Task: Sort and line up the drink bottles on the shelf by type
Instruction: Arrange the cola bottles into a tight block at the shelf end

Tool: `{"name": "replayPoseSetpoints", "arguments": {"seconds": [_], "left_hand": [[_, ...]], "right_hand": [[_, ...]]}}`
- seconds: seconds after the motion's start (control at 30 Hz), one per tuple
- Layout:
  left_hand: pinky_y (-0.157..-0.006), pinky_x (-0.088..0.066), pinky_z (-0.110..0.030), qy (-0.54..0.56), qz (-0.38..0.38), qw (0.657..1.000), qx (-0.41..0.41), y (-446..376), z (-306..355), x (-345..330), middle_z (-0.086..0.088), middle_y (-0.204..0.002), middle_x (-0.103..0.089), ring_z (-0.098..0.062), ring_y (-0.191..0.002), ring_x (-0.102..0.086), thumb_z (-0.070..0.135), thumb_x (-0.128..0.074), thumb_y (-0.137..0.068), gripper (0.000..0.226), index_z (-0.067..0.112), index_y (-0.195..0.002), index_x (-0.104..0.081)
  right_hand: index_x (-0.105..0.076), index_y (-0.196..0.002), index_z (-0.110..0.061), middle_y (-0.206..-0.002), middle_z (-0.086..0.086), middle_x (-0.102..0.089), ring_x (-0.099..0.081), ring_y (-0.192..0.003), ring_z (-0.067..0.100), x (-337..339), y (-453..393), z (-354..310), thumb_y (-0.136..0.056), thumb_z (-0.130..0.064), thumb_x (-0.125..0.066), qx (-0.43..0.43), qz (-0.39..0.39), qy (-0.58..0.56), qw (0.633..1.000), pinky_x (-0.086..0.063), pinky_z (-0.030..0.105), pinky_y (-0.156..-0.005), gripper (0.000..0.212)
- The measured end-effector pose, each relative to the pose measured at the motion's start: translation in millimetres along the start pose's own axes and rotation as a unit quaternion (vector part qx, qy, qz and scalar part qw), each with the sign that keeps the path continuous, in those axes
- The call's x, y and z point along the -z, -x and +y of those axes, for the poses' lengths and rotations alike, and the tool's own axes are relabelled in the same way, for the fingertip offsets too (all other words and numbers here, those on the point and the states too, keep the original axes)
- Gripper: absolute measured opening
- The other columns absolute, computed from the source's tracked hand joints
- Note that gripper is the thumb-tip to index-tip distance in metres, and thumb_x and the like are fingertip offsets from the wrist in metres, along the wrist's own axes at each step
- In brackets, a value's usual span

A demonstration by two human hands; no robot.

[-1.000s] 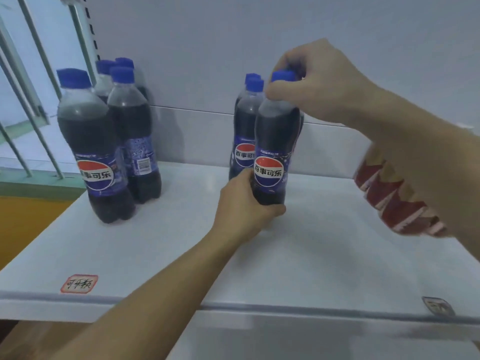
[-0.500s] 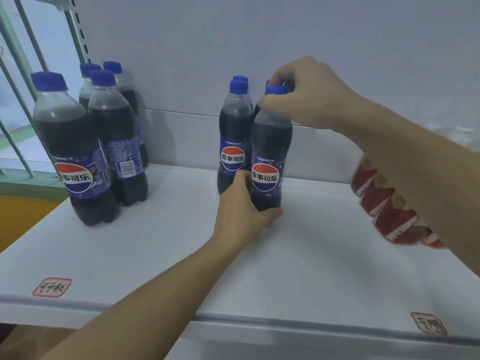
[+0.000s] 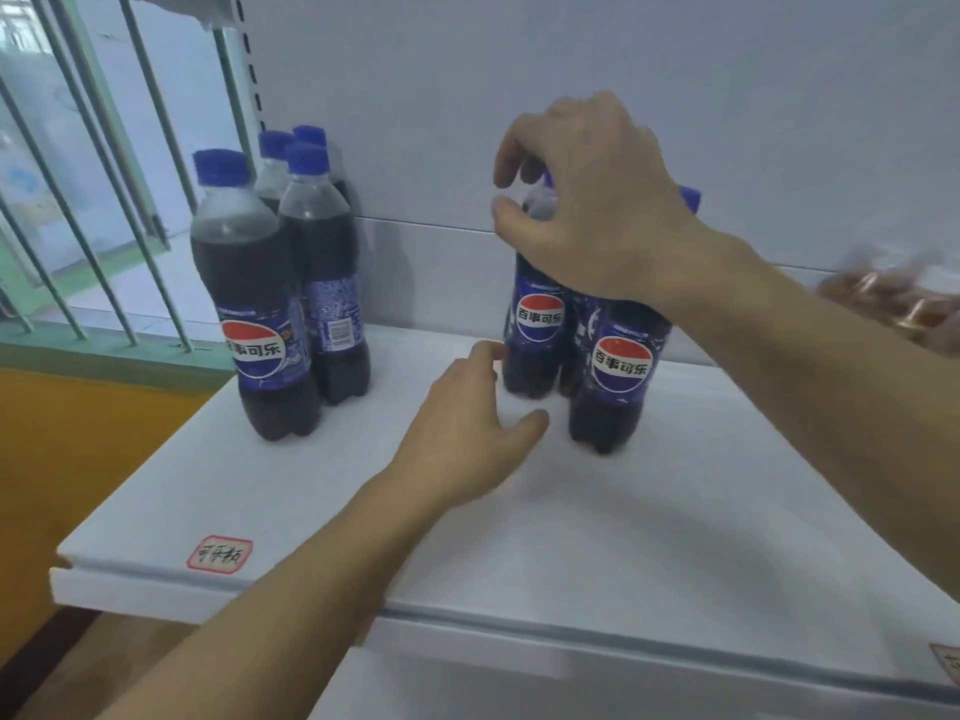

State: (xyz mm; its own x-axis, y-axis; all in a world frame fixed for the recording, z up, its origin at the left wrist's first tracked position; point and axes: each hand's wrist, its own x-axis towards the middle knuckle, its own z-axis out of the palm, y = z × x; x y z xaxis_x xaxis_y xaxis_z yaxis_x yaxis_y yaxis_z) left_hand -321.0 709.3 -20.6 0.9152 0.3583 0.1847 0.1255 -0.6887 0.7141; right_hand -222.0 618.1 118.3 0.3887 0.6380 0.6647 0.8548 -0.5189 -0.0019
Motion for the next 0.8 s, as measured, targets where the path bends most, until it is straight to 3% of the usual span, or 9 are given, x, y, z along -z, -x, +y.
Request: {"name": "replayPoseSetpoints", "arguments": {"seconds": [0.1, 0.23, 0.33, 0.43, 0.53, 0.63, 0.73, 0.8], "left_hand": [[-0.096, -0.052, -0.036, 0.011, 0.06, 0.998, 0.023, 11.4, -27.6, 33.5, 0.002, -0.137, -0.056, -0.015, -0.113, -0.062, 0.039, -0.068, -0.09, 0.063, 0.027, -0.145, -0.04], [-0.092, -0.053, -0.034, 0.06, 0.06, 0.995, 0.058, 21.8, -56.8, 50.8, 0.002, -0.133, -0.057, -0.015, -0.108, -0.063, 0.033, -0.068, -0.091, 0.061, 0.025, -0.144, -0.041], [-0.092, -0.051, -0.028, 0.091, 0.057, 0.992, 0.066, 27.4, -73.7, 54.2, 0.003, -0.132, -0.057, -0.013, -0.108, -0.062, 0.032, -0.069, -0.091, 0.061, 0.025, -0.146, -0.041], [-0.099, -0.05, -0.029, 0.078, 0.048, 0.995, 0.041, 35.0, -84.8, 51.9, 0.005, -0.133, -0.055, -0.008, -0.113, -0.059, 0.03, -0.068, -0.091, 0.06, 0.026, -0.145, -0.042], [-0.094, -0.049, -0.018, 0.031, 0.106, 0.994, -0.022, 41.5, -88.3, 47.9, 0.009, -0.13, -0.055, -0.001, -0.107, -0.057, 0.024, -0.067, -0.09, 0.048, 0.028, -0.134, -0.049], [-0.088, -0.037, -0.004, -0.02, 0.17, 0.982, -0.078, 42.5, -77.8, 46.4, 0.012, -0.127, -0.052, -0.002, -0.11, -0.052, 0.021, -0.072, -0.087, 0.048, 0.031, -0.127, -0.047], [-0.11, -0.039, -0.026, 0.037, 0.193, 0.98, -0.04, 28.7, -66.3, 47.0, 0.007, -0.148, -0.036, -0.011, -0.13, -0.043, 0.024, -0.08, -0.083, 0.084, 0.029, -0.148, -0.028], [-0.116, -0.039, -0.042, 0.098, 0.078, 0.992, 0.011, 12.4, -60.3, 45.9, 0.004, -0.159, -0.028, -0.017, -0.139, -0.041, 0.029, -0.083, -0.08, 0.107, 0.034, -0.157, -0.009]], "right_hand": [[-0.061, -0.116, -0.026, -0.106, -0.002, -0.058, -0.053, -0.099, 0.017, -32.9, -28.3, -38.8, -0.09, -0.044, -0.051, 0.025, 0.007, -0.065, 0.998, -0.046, 0.042, -0.09, 0.033], [-0.044, -0.144, -0.033, -0.132, 0.005, -0.056, -0.056, -0.113, 0.021, -65.7, -81.8, -85.0, -0.097, -0.05, -0.048, 0.034, -0.097, -0.173, 0.98, -0.044, 0.032, -0.096, 0.05], [-0.061, -0.123, -0.023, -0.122, -0.001, -0.062, -0.058, -0.107, 0.02, -74.4, -99.6, -97.1, -0.095, -0.042, -0.06, 0.077, -0.157, -0.125, 0.977, -0.038, 0.023, -0.081, 0.034], [-0.064, -0.095, -0.021, -0.103, -0.005, -0.058, -0.053, -0.093, 0.016, -64.1, -96.8, -89.5, -0.087, -0.044, -0.071, 0.069, -0.134, -0.114, 0.982, -0.032, 0.024, -0.065, 0.026], [-0.066, -0.083, -0.025, -0.095, -0.008, -0.063, -0.058, -0.09, 0.013, -46.4, -86.7, -74.7, -0.082, -0.041, -0.076, 0.053, -0.123, -0.137, 0.982, -0.04, 0.014, -0.066, 0.019], [-0.071, -0.086, -0.022, -0.086, -0.014, -0.066, -0.062, -0.084, 0.006, -27.3, -77.9, -60.8, -0.084, -0.029, -0.074, 0.051, -0.098, -0.171, 0.979, -0.047, 0.012, -0.071, 0.008], [-0.07, -0.092, -0.021, -0.09, -0.01, -0.069, -0.062, -0.078, -0.001, -6.7, -72.0, -47.1, -0.089, -0.02, -0.07, 0.055, -0.094, -0.204, 0.973, -0.049, 0.015, -0.074, 0.003], [-0.069, -0.095, -0.018, -0.094, -0.004, -0.07, -0.065, -0.081, 0.003, 8.3, -66.3, -35.5, -0.091, -0.012, -0.067, 0.057, -0.122, -0.25, 0.959, -0.054, 0.019, -0.078, 0.007]]}}
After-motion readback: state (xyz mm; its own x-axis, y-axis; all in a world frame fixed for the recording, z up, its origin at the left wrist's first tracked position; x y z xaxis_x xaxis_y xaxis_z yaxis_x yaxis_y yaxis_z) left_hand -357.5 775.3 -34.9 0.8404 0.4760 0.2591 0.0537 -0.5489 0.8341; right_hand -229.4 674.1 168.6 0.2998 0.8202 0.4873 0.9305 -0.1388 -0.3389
